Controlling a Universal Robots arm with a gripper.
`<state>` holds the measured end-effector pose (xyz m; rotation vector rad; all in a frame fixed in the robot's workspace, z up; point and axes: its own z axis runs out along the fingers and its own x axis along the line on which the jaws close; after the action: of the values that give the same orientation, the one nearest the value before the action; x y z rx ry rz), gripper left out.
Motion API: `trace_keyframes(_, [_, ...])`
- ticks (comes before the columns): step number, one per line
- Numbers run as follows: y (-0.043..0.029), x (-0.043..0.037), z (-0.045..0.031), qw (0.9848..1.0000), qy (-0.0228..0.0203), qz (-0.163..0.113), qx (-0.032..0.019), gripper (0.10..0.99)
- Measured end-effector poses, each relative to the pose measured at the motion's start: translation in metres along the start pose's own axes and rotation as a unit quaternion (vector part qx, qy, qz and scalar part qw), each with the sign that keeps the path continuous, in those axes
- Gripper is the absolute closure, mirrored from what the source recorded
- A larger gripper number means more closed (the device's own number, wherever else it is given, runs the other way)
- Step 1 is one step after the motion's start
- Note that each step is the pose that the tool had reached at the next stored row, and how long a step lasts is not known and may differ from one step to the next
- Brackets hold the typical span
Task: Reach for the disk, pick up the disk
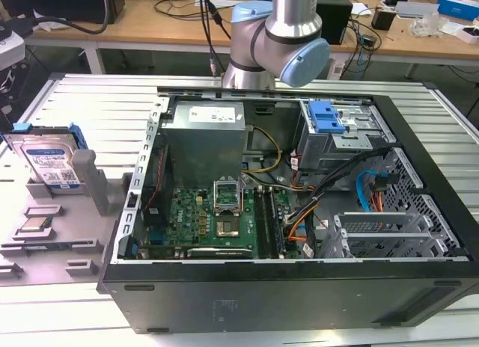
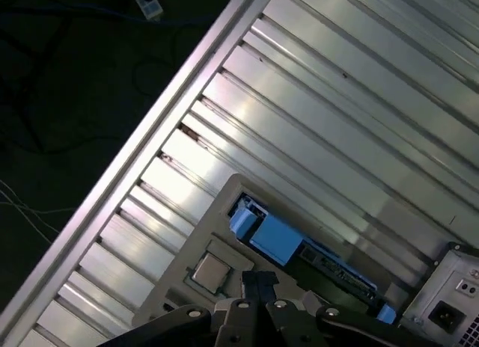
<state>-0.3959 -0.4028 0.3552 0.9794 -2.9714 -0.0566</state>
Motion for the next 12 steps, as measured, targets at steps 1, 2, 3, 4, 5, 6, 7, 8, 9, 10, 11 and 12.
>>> trace_keyframes(1, [0.0000,0.0000,0.0000,1.0000,0.0003,-0.008,0.0000,0.980])
trace_keyframes(2, [0.0000,0.0000,0.0000,0.9999,0.0005,-0.013,0.0000,0.980])
trace_keyframes(3, [0.0000,0.0000,0.0000,0.9998,0.0007,-0.018,0.0000,0.980])
trace_keyframes(4, [0.0000,0.0000,0.0000,0.9997,0.0009,-0.025,0.0000,0.980])
trace_keyframes(5, [0.0000,0.0000,0.0000,0.9996,0.0011,-0.029,0.0000,0.980])
trace_keyframes(6, [0.0000,0.0000,0.0000,0.9992,0.0015,-0.039,0.0000,0.980])
trace_keyframes(7, [0.0000,0.0000,0.0000,0.9989,0.0018,-0.047,0.0000,0.980])
trace_keyframes(8, [0.0000,0.0000,0.0000,0.9986,0.0020,-0.053,0.0000,0.980])
trace_keyframes(9, [0.0000,0.0000,0.0000,0.9983,0.0022,-0.058,0.0000,0.980])
trace_keyframes(10, [0.0000,0.0000,0.0000,0.9976,0.0026,-0.069,-0.0001,0.980])
trace_keyframes(11, [0.0000,0.0000,0.0000,0.9971,0.0029,-0.076,-0.0001,0.980])
trace_keyframes(12, [0.0000,0.0000,0.0000,0.9968,0.0030,-0.080,-0.0001,0.980])
